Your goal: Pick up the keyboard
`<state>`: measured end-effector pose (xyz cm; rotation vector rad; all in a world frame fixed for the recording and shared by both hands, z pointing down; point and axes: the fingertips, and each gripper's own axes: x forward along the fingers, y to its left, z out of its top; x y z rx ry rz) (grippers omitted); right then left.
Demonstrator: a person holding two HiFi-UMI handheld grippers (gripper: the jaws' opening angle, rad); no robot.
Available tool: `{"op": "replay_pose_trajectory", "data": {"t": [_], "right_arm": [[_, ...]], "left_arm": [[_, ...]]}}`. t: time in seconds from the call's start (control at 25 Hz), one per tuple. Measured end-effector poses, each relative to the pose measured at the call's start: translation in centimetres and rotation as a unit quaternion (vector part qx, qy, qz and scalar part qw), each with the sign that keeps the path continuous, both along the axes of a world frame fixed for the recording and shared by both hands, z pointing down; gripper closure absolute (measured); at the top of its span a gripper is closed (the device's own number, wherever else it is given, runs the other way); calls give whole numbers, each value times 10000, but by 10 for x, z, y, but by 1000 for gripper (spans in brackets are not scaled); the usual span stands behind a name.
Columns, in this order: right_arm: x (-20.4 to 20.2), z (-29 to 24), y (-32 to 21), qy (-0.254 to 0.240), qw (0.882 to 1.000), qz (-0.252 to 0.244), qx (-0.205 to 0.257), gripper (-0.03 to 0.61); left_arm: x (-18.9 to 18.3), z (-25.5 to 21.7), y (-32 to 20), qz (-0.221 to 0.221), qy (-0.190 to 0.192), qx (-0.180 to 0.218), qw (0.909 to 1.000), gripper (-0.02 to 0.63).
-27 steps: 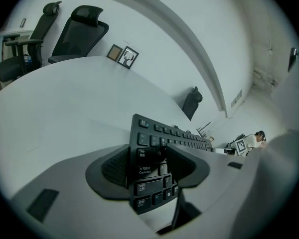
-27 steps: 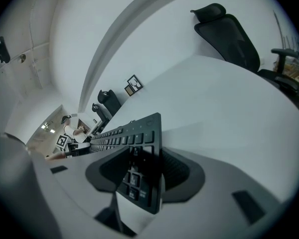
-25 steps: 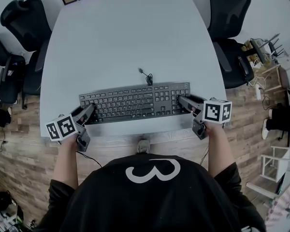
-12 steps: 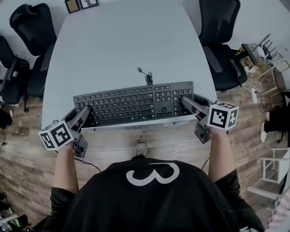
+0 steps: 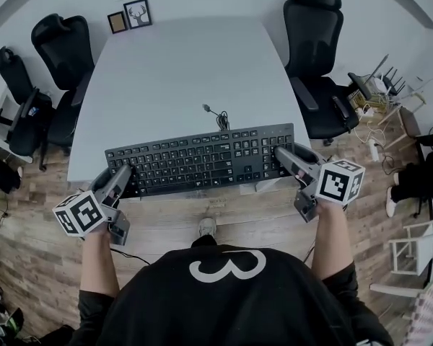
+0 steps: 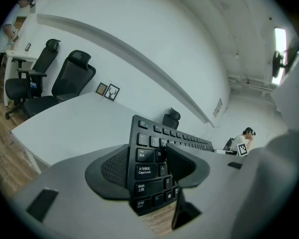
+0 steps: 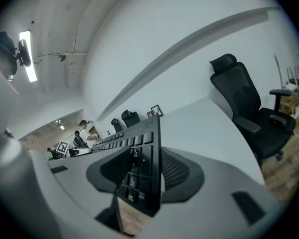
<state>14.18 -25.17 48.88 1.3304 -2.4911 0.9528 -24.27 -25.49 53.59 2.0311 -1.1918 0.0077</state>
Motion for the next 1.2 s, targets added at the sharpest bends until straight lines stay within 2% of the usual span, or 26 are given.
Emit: {"op": "replay_pose_trajectory", "data": {"t": [0.48, 0.68, 0.88, 1.2], "right_arm": [[-10, -34, 12, 78, 9986, 129, 498, 400], [-11, -33, 12, 168, 9978, 157, 629, 400], [-5, -16, 6, 271, 9967, 230, 732, 402], [-8, -27, 11, 197, 9958, 222, 867, 402]], "left_arm": [[-7, -21, 5, 63, 192, 385, 9991, 388], [-8, -12, -1, 47, 315, 543, 9980, 388], [2, 18, -10, 114, 448, 536, 9975, 388], [-4, -1, -4, 80, 361, 668, 9971, 388]]}}
